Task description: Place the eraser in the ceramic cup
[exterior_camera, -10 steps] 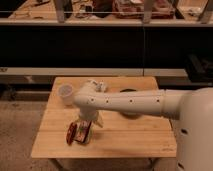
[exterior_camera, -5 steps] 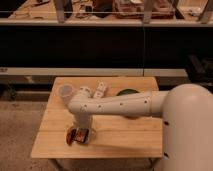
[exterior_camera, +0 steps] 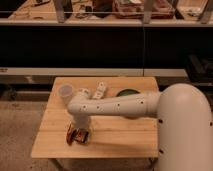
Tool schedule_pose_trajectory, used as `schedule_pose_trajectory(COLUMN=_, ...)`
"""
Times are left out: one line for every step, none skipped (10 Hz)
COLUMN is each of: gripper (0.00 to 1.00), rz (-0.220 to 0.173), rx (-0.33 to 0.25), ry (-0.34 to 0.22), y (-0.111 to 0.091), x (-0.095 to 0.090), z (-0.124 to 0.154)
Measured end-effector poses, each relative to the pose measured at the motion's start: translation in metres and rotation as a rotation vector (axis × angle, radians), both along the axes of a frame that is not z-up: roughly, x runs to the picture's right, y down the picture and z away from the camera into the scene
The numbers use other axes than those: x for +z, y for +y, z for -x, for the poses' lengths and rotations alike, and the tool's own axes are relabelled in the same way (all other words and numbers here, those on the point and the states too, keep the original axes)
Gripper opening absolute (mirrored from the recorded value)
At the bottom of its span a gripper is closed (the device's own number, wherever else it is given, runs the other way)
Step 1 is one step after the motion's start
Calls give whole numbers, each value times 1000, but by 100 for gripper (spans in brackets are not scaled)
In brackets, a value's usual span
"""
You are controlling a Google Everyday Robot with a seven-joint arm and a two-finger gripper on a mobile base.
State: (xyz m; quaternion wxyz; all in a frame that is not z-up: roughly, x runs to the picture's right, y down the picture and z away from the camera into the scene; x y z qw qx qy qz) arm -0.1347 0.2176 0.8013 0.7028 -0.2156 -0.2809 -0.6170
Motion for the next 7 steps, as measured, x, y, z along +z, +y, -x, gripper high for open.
schedule_pose_trajectory(gripper=41, rz=-8, rx=3, ry=2, y=-3, x=1, z=-2)
schedule_pose_trajectory(gripper=39, rz=-15, rx=6, ry=9, y=-5, x=1, z=-4)
schedule_pose_trajectory(gripper=39, rz=-27, rx=3, ry=18, y=-8, x=1, z=-7)
schedule_pose_trajectory(gripper=39, rz=-41, rx=-3, ry=29, y=-10, x=0, z=-10)
schedule_pose_trajectory(gripper=39, rz=-47, rx=-3, ry=35, y=-12, x=0, z=-11)
schedule_pose_trajectory(gripper=39, rz=-53, rx=-3, ry=42, y=-13, x=-1, z=-13)
schedule_pose_trajectory(gripper=39, rz=-61, rx=0, ry=46, y=-16, x=-2, z=-15)
